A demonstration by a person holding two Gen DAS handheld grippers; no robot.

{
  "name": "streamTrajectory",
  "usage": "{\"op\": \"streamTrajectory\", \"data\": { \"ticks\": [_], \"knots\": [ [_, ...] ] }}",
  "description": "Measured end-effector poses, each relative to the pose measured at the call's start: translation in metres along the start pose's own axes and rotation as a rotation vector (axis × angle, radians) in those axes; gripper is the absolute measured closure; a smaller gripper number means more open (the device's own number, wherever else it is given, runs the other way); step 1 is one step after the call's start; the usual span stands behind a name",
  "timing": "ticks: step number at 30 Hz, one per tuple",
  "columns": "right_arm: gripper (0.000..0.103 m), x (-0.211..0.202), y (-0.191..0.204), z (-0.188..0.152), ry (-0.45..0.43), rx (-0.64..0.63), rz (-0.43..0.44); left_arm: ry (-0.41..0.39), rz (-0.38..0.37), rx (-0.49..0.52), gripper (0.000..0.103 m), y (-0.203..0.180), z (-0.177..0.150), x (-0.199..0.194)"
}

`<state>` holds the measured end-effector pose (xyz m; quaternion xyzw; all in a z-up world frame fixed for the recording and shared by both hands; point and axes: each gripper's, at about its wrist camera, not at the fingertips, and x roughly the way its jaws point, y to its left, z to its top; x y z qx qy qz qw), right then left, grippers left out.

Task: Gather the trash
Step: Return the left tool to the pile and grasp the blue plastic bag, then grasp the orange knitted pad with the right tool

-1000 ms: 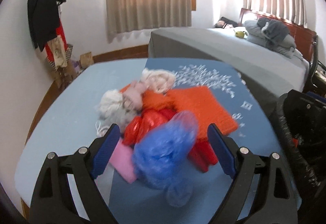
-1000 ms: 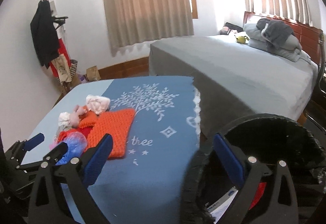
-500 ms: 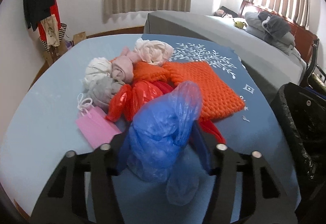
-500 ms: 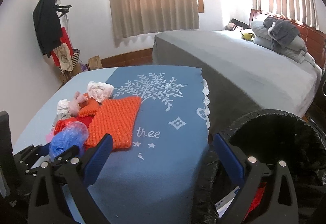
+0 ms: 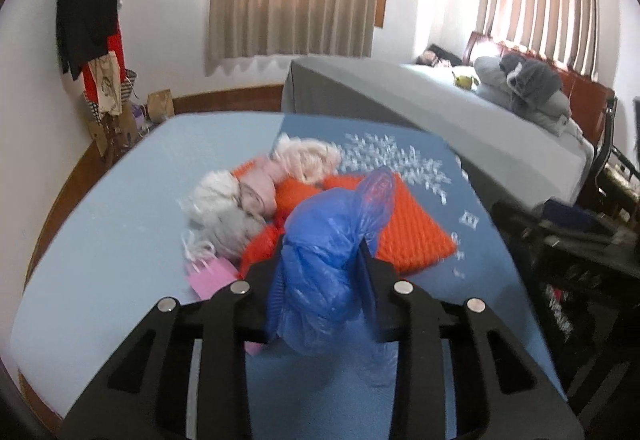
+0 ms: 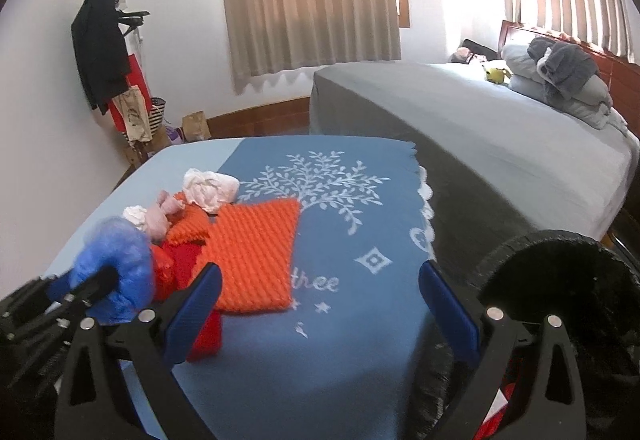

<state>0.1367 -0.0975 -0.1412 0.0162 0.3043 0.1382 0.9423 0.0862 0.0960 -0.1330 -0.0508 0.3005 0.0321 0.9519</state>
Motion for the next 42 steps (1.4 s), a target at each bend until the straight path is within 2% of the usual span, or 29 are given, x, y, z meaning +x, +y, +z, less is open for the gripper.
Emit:
{"op": "streamTrajectory", "data": {
  "ticks": [3,8,17,18,21,25,33,42],
  "knots": [
    [0.01,0.01,0.007,0.003,0.007,-0.008,0.008,-0.02,0.024,-0.002,0.072,0.005,0.009,0.002],
    [0.018,0.039,0.017,0.002,0.049,-0.014,0.012,-0.011,0.052,-0.018,0.072,0.016,0.015,0.02],
    [0.044,0.087,0.023,-0.015,0.197,-0.018,0.033,-0.006,0.058,-0.013,0.072,0.019,0.018,0.037],
    [0.049,0.087,0.024,-0.015,0.198,-0.019,0.039,-0.007,0.056,-0.013,0.072,0.019,0.017,0.037],
    [0.075,0.089,0.031,-0.015,0.206,-0.037,0.102,-0.007,0.051,-0.018,0.072,0.019,0.018,0.038],
    [0.089,0.083,0.032,-0.013,0.199,-0.048,0.122,-0.008,0.051,-0.019,0.072,0.02,0.019,0.037],
    [0.09,0.044,0.018,0.009,0.109,-0.017,0.145,-0.038,0.039,-0.008,0.072,0.015,0.026,0.025],
    [0.09,-0.009,-0.003,0.034,-0.003,0.0,0.119,-0.098,0.0,0.021,0.072,-0.015,0.04,0.001]
  ]
}}
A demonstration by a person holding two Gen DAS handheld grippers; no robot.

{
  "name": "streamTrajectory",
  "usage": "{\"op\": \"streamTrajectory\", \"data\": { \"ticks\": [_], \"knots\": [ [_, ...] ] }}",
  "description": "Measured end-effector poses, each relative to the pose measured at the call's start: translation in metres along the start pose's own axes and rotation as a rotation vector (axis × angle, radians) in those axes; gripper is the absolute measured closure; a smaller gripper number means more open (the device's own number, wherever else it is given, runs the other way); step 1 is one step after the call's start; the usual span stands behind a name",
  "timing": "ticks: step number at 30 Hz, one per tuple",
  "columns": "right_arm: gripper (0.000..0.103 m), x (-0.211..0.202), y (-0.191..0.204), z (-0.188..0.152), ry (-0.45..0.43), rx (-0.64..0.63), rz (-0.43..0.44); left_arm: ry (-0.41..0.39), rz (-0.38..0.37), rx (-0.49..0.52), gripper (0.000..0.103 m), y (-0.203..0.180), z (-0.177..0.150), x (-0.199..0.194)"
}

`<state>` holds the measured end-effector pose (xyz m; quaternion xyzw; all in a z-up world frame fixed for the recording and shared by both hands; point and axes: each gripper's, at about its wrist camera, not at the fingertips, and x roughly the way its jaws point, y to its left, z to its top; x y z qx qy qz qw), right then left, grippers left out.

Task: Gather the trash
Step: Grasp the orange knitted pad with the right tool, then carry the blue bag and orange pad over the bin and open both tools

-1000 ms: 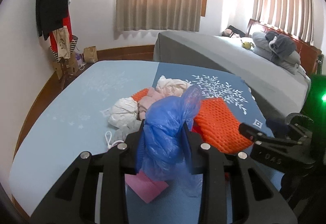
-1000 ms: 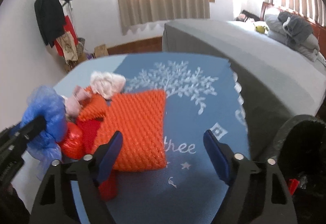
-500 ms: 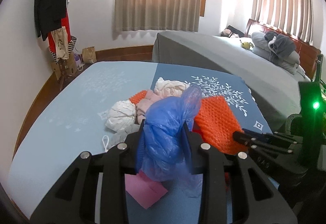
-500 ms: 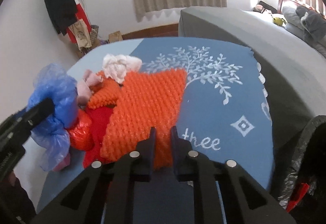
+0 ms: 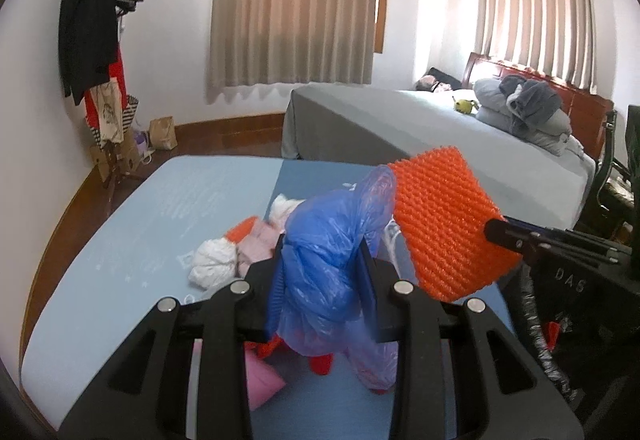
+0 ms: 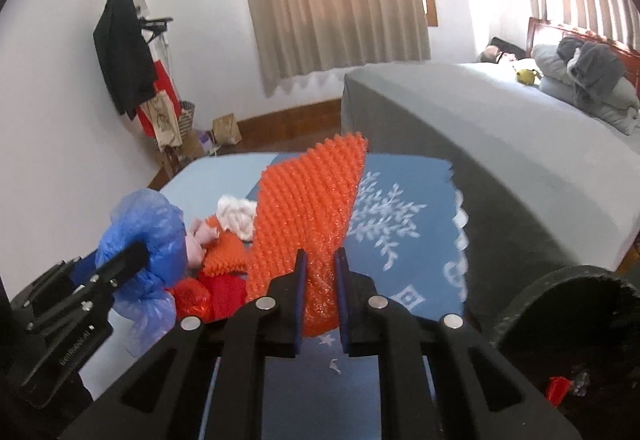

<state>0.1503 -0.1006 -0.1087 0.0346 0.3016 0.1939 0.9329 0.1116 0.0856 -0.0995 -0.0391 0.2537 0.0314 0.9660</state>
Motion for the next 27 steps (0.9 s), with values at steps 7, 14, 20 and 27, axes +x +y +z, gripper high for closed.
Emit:
{"op": "streamTrajectory", "data": {
  "ticks": [7,14,20,27],
  "knots": [
    [0.09,-0.039,-0.024,0.005,-0.052,0.025,-0.042,-0.033,-0.054,0.026,0.072,-0.03,0.007,-0.014],
    [0.09,-0.07,-0.053,0.001,-0.076,0.056,-0.105,-0.043,-0.13,0.06,0.072,-0.065,0.008,-0.021],
    [0.09,-0.093,-0.082,-0.009,-0.082,0.092,-0.169,-0.035,-0.2,0.085,0.072,-0.095,0.005,-0.021],
    [0.09,-0.118,-0.111,-0.024,-0.08,0.127,-0.25,-0.019,-0.278,0.122,0.072,-0.133,0.0,-0.016]
  ]
}}
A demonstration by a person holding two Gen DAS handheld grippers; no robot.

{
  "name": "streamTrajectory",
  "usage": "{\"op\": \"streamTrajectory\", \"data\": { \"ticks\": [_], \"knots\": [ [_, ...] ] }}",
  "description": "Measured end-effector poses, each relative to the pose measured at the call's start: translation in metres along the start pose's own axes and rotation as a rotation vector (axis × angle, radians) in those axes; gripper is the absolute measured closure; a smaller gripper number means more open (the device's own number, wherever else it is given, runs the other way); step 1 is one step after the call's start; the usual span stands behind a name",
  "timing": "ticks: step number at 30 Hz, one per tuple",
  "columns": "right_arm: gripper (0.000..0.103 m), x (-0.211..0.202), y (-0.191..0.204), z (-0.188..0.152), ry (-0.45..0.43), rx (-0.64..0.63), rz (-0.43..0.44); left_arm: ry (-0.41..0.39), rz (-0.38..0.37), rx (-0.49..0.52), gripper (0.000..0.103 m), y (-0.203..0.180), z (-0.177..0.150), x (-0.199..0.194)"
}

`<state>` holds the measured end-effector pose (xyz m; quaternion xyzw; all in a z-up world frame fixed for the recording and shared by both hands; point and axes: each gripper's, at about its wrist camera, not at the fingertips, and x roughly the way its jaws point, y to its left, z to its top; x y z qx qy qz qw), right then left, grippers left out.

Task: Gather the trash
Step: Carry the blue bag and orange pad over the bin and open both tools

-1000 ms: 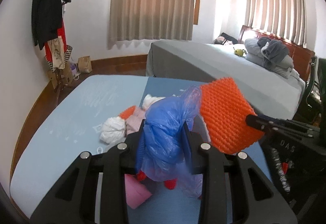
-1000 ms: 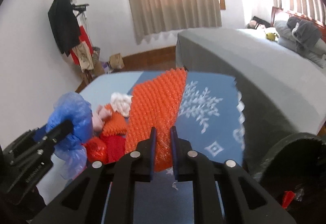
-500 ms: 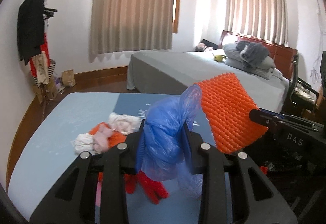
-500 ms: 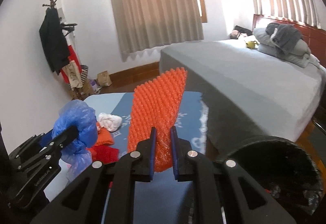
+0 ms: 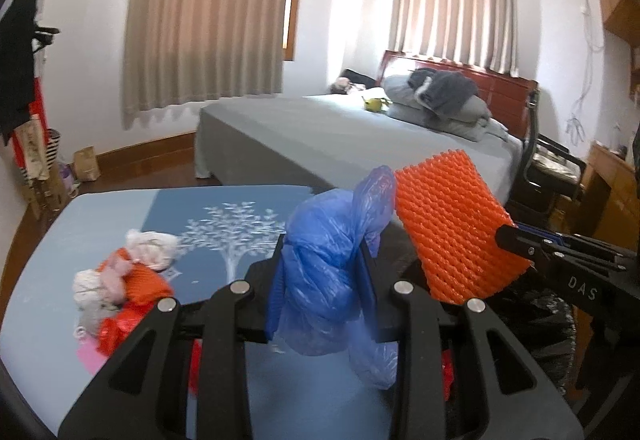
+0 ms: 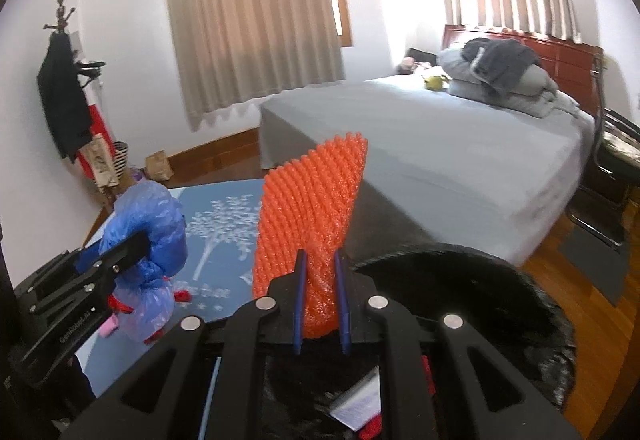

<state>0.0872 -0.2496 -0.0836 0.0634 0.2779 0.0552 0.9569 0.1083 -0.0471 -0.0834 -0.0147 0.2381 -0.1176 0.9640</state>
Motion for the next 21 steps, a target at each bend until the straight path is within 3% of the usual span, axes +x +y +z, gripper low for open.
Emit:
{"op": "streamTrajectory", "data": {
  "ticks": [21],
  "knots": [
    [0.086,-0.03,-0.099,-0.038,0.061,0.118,-0.216,0.103,-0.242,0.109,0.069,-0.109,-0.018,0.061]
  ]
}}
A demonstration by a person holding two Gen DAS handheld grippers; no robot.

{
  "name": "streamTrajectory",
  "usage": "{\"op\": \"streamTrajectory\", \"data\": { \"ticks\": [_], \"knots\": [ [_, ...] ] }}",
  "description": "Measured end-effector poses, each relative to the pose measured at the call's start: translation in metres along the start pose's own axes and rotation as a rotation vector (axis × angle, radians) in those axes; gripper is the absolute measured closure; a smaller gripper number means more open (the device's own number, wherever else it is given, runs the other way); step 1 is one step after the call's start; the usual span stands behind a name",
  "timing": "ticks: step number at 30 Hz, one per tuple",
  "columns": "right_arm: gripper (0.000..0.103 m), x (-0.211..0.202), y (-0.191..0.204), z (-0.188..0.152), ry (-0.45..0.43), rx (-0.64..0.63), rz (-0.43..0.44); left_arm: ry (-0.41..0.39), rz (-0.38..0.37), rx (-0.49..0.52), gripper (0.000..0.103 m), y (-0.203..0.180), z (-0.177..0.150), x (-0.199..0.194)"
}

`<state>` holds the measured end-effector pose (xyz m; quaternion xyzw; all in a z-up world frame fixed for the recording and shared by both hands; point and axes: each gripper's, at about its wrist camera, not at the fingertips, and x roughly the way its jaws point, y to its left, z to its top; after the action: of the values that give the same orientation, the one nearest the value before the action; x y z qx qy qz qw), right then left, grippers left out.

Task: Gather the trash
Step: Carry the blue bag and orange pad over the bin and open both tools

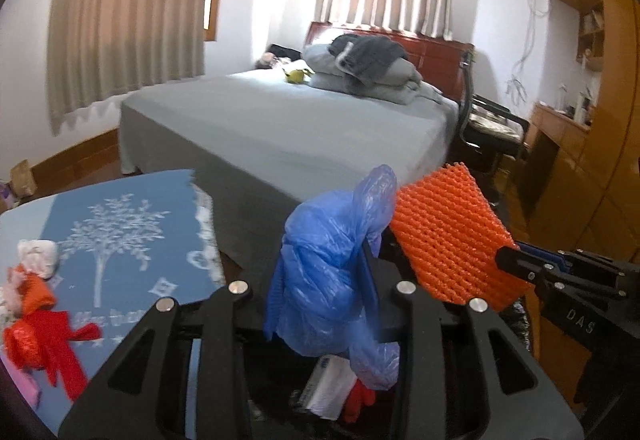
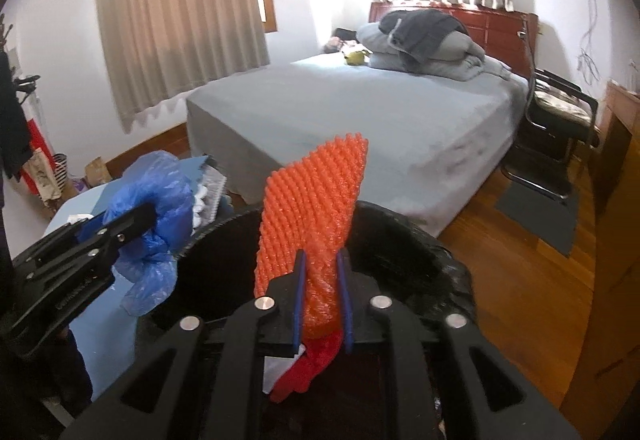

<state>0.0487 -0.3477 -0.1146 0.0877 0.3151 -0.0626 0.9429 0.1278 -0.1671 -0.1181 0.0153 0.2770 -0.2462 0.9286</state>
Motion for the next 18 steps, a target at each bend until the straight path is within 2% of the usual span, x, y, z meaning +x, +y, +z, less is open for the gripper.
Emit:
{"op": "streamTrajectory", "data": {
  "ticks": [1,3,5,8,10,12,13,16,18],
  "knots": [
    [0.084,0.001,-0.004,-0.001,0.004,0.007,-0.007,0.004,-0.007,0.001,0.067,-0.003,-0.001,0.003],
    [0.084,0.001,-0.011,-0.004,0.012,0.018,-0.016,0.02,-0.029,0.002,0.057,-0.007,-0.002,0.009],
    [0.079,0.002,-0.015,-0.007,0.019,0.026,-0.024,0.022,-0.034,0.001,0.046,-0.008,-0.004,0.011],
    [0.071,0.002,-0.019,-0.009,0.022,0.03,-0.032,0.021,-0.029,0.002,0.04,-0.008,-0.006,0.011],
    [0.055,0.002,-0.02,-0.01,0.02,0.032,-0.037,0.013,-0.008,0.0,0.036,-0.004,-0.007,0.008],
    [0.048,0.002,-0.021,-0.009,0.014,0.036,-0.035,0.006,0.014,-0.005,0.032,0.001,-0.005,0.003],
    [0.037,0.001,-0.02,-0.008,0.007,0.036,-0.036,0.0,0.03,-0.007,0.03,0.005,-0.006,0.0],
    [0.015,-0.002,-0.015,-0.006,-0.021,0.036,-0.038,-0.017,0.074,-0.016,0.023,0.019,-0.006,-0.012],
    [0.006,-0.004,-0.007,-0.002,-0.045,0.03,-0.026,-0.027,0.107,-0.026,0.02,0.03,-0.005,-0.021]
  ]
}}
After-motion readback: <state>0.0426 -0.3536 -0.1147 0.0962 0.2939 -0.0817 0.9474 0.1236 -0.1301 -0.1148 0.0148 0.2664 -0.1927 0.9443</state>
